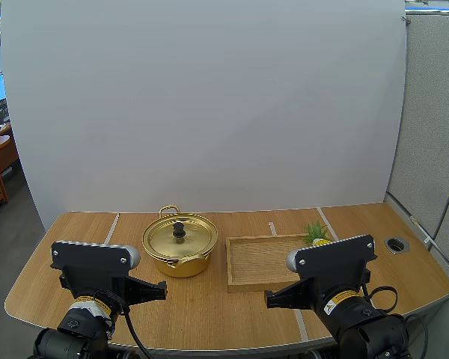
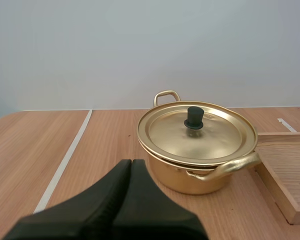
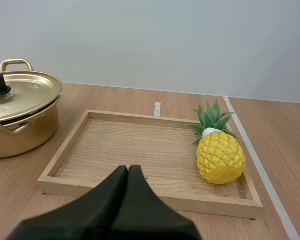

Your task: Open the pot, put the pineapple inside, and close it

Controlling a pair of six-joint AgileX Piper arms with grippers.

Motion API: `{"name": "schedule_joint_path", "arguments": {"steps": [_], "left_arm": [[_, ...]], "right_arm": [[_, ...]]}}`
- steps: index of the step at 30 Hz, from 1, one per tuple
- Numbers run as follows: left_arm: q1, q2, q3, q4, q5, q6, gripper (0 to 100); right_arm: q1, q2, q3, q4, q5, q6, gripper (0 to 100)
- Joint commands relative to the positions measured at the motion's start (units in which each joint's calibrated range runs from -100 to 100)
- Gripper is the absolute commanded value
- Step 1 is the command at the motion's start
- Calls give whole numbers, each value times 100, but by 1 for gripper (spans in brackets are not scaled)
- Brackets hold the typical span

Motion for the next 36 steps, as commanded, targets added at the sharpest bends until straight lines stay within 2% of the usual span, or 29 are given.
{"name": "schedule_joint_path", "arguments": {"steps": [1, 18, 22, 28, 32, 36], "left_arm": [[14, -28, 14, 35, -184, -38, 0], [14, -28, -182, 35, -192, -38, 0], [14, -28, -634, 35, -61, -13, 0], [14, -28, -1540, 35, 207, 19, 0], [14, -28, -2108, 83, 298, 19, 0], [14, -28, -2870, 83, 1181, 105, 0]], "right_arm": [[-17, -36, 12, 35, -18, 32, 0], [-17, -36, -65, -22, 121, 32, 0], [-17, -36, -542, -22, 140, 32, 0], [-17, -36, -1609, -22, 930, 32, 0], [-17, -36, -2247, -53, 1017, 32, 0], [-17, -36, -3029, -142, 1904, 32, 0]]}}
